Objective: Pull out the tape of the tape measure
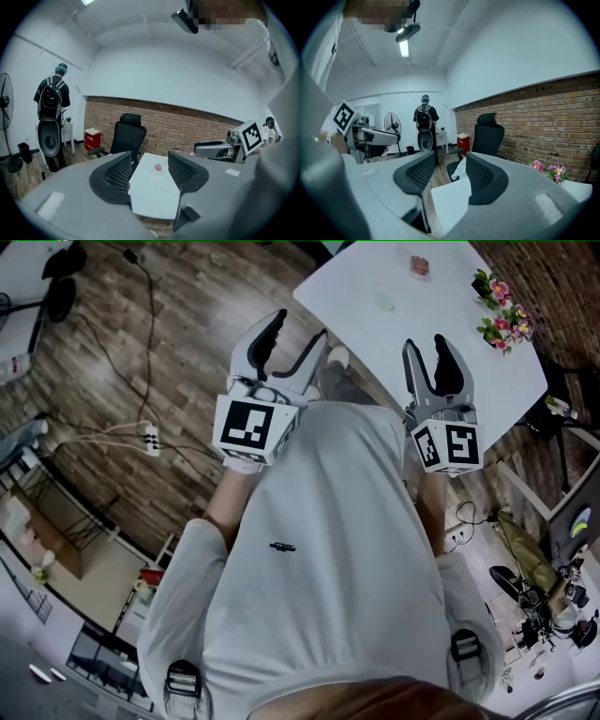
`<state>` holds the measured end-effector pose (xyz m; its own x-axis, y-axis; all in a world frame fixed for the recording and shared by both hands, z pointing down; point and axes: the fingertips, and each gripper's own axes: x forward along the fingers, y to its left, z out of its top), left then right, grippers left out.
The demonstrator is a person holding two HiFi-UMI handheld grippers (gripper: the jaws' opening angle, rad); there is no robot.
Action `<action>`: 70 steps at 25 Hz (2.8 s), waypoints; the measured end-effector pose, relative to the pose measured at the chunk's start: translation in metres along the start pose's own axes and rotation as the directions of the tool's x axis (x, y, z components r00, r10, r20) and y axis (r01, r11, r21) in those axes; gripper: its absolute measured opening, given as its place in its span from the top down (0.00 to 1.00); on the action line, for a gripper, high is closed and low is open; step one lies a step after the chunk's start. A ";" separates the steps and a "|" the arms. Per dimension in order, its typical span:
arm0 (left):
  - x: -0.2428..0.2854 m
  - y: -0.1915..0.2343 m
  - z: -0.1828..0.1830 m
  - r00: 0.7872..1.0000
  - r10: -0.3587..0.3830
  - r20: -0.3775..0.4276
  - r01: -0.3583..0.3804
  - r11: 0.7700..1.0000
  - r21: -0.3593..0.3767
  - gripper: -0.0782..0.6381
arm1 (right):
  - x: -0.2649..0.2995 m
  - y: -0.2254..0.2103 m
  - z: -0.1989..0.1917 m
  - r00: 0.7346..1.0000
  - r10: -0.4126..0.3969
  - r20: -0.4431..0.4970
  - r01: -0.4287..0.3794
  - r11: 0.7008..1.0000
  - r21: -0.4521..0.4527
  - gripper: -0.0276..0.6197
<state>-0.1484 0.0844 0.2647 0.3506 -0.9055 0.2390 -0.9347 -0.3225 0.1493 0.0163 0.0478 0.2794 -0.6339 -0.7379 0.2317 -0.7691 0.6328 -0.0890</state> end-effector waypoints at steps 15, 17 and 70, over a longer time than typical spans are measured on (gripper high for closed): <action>0.107 0.004 0.008 0.992 -0.052 -0.115 0.064 0.992 0.106 0.55 | 0.068 -0.068 -0.001 0.999 0.035 -0.004 -0.035 0.997 0.065 0.63; 0.117 -0.001 0.003 0.986 -0.083 -0.142 0.101 0.988 0.121 0.54 | 0.071 -0.075 -0.002 1.000 0.026 -0.007 -0.025 0.997 0.075 0.63; 0.259 -0.047 -0.231 0.664 -0.319 -0.677 0.654 0.685 0.319 0.51 | 0.083 -0.145 -0.078 0.979 -0.131 -0.158 0.161 0.966 0.200 0.63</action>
<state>-0.0002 -0.0709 0.5413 0.5700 -0.3118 0.7602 -0.4297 -0.9017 -0.0477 0.0814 -0.0869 0.3875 -0.5072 -0.7676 0.3918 -0.8618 0.4458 -0.2421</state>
